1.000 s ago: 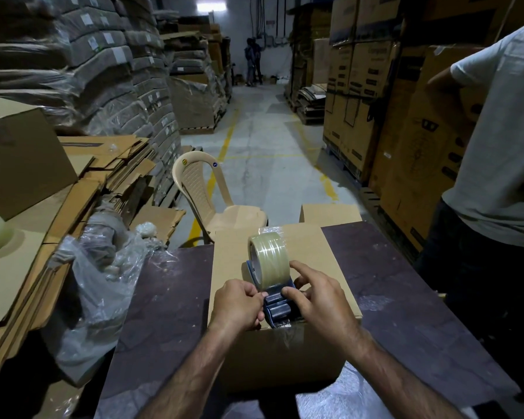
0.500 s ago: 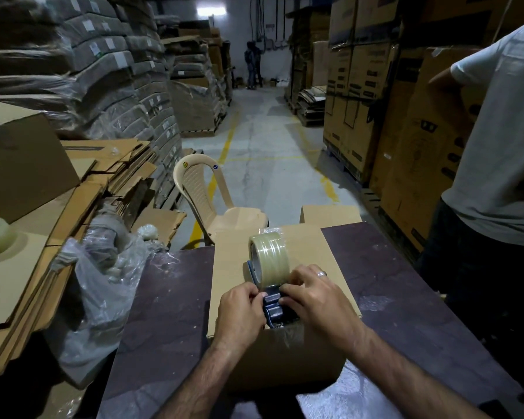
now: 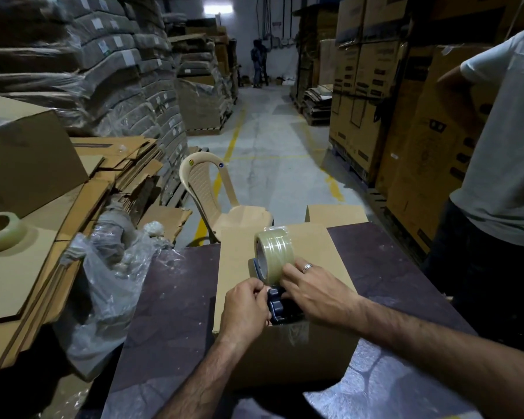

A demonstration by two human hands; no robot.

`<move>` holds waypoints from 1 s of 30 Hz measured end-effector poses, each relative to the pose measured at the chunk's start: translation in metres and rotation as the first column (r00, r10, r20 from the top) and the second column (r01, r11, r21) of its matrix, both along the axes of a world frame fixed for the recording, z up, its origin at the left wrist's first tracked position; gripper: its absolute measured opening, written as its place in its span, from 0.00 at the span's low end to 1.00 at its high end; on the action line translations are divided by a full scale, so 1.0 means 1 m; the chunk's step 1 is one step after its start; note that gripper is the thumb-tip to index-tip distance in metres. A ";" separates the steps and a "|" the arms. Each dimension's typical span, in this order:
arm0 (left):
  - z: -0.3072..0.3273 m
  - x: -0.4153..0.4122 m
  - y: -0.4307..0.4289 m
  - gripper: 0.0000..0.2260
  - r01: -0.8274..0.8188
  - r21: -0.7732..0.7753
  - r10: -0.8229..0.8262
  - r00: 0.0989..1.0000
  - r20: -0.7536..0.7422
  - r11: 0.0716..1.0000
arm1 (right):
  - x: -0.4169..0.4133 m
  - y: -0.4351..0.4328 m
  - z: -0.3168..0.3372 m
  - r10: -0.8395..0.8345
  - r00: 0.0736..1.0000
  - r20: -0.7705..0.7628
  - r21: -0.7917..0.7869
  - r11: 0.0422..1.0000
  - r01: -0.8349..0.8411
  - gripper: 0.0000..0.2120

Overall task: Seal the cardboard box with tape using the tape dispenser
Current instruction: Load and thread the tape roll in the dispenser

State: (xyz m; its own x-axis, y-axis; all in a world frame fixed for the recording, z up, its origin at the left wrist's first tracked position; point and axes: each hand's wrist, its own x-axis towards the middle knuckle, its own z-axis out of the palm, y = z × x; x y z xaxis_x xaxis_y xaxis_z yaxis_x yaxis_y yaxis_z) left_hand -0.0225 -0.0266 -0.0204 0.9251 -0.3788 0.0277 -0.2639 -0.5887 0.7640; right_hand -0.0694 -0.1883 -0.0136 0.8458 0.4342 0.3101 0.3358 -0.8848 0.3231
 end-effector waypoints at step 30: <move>0.003 -0.001 0.009 0.06 0.054 -0.114 -0.063 0.995 -0.078 0.992 | -0.029 0.024 -0.014 -0.228 0.974 -0.005 0.578 0.794 0.188 0.09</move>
